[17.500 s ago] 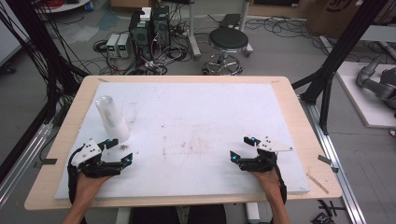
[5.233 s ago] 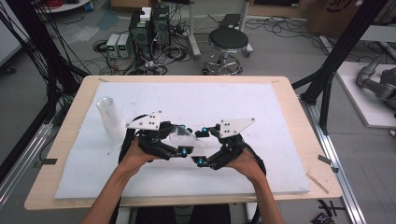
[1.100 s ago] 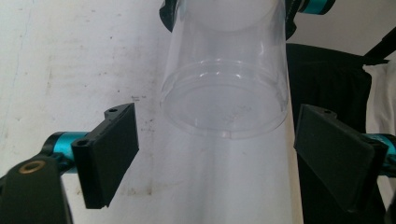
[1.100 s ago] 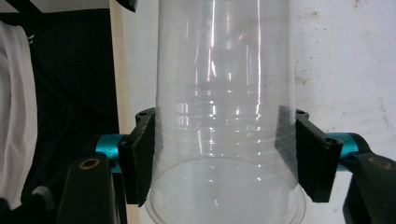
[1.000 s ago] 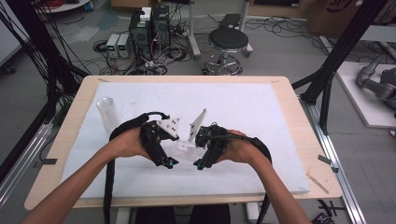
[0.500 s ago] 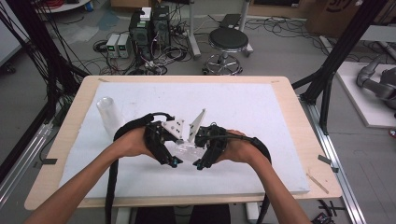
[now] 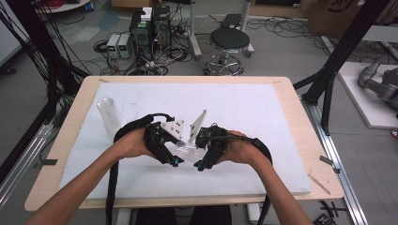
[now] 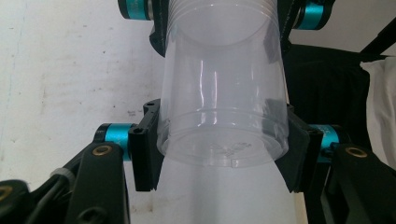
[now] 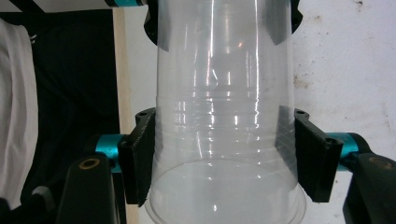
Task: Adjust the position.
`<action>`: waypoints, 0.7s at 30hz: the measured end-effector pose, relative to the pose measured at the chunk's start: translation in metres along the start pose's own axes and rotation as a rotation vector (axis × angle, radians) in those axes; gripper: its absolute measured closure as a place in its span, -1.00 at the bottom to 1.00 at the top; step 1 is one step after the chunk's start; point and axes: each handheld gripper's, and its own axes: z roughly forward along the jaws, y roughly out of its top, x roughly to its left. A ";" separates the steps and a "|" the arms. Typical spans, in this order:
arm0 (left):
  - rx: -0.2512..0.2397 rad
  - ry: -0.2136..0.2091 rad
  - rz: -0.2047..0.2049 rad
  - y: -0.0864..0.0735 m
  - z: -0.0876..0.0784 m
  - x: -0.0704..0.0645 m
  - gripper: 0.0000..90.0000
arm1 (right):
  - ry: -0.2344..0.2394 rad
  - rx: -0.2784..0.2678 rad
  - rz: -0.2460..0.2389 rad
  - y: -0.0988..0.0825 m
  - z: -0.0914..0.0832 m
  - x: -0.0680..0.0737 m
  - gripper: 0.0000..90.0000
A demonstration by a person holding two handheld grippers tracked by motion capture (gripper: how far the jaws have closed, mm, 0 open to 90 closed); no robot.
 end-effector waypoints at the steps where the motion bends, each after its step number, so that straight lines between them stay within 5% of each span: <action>1: 0.002 0.001 0.002 0.000 0.000 0.000 -0.08 | -0.001 -0.001 -0.001 0.000 0.000 0.000 -0.29; 7: 0.008 0.000 0.004 -0.001 -0.001 0.000 -0.08 | 0.000 -0.039 0.017 -0.001 0.000 -0.001 -0.70; 15: 0.016 -0.002 0.000 -0.003 0.000 0.000 -0.08 | -0.003 -0.067 0.014 -0.001 -0.004 -0.001 -0.71; 21: -0.010 -0.009 -0.016 -0.013 0.006 0.000 -0.08 | -0.003 -0.140 -0.009 -0.003 -0.011 -0.001 -0.71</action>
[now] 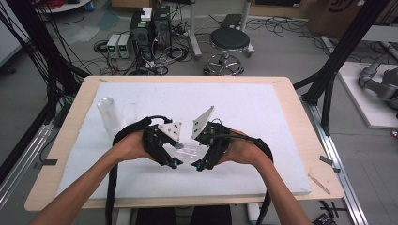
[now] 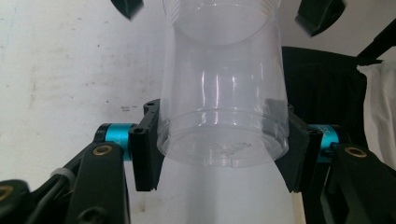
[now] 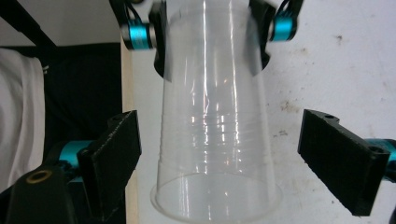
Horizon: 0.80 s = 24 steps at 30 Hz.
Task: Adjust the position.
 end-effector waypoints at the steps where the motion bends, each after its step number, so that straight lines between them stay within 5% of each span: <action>1: -0.005 0.002 -0.005 -0.002 0.002 -0.001 -0.08 | -0.002 -0.011 -0.002 0.000 -0.001 0.000 -0.71; 6: -0.074 0.001 -0.029 -0.011 0.003 -0.001 -0.08 | -0.016 -0.065 0.012 -0.002 -0.012 0.001 -0.71; 24: -0.450 0.044 -0.116 -0.057 0.009 -0.005 -0.07 | -0.048 -0.387 0.061 -0.039 -0.035 -0.001 -0.71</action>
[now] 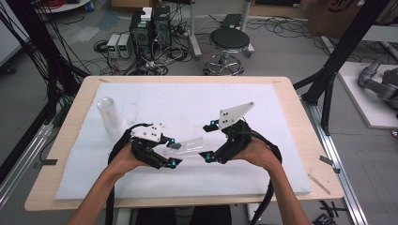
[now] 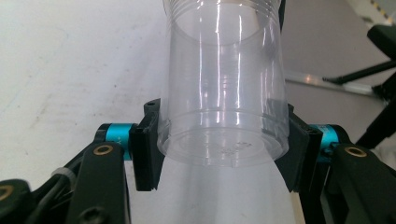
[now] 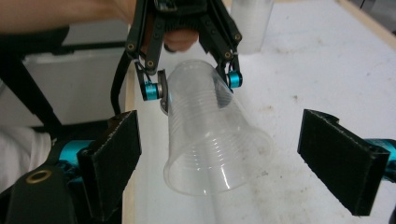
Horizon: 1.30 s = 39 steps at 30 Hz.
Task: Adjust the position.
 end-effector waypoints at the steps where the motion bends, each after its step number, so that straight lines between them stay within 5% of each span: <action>1: -0.029 0.007 -0.006 -0.002 -0.002 0.000 -0.07 | -0.001 -0.014 0.008 -0.001 -0.001 0.001 -0.71; 7: -0.176 0.022 -0.031 -0.010 -0.010 0.000 -0.07 | -0.019 -0.118 0.025 -0.014 -0.006 0.001 -0.71; 15: -0.250 0.032 -0.027 -0.014 -0.014 -0.004 -0.07 | -0.040 -0.198 0.058 -0.028 -0.004 0.001 -0.71; 39: -0.340 0.015 -0.020 -0.013 -0.011 -0.009 -0.07 | 0.017 -0.324 0.097 -0.046 0.020 0.006 -0.70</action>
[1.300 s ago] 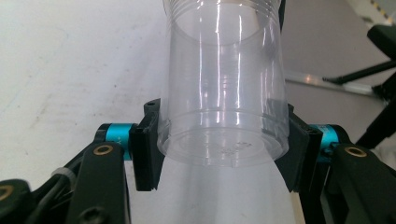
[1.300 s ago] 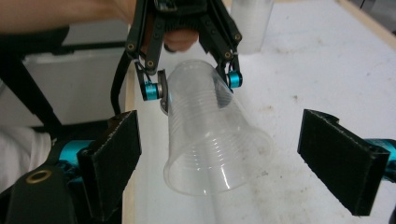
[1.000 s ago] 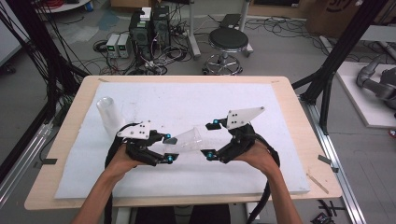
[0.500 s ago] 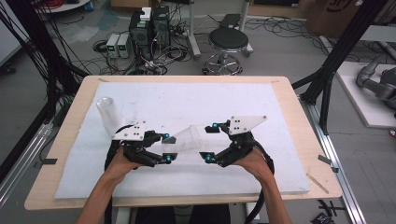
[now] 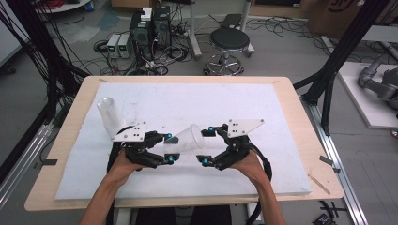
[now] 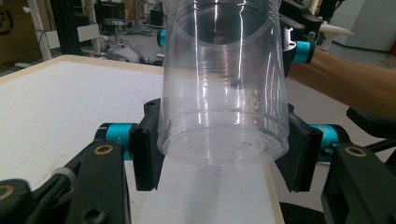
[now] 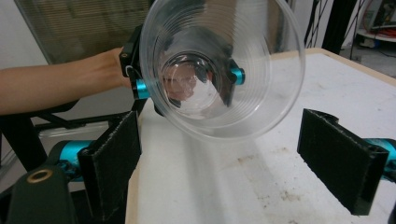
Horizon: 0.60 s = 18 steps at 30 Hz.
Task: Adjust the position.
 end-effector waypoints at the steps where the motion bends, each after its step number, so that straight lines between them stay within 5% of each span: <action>1: -0.002 -0.004 0.002 0.001 0.002 0.000 -0.07 | 0.003 -0.005 -0.003 0.000 0.001 0.000 -0.70; 18: 0.006 -0.042 0.020 0.003 0.015 -0.004 -0.07 | 0.055 -0.021 0.010 0.002 0.015 0.000 -0.69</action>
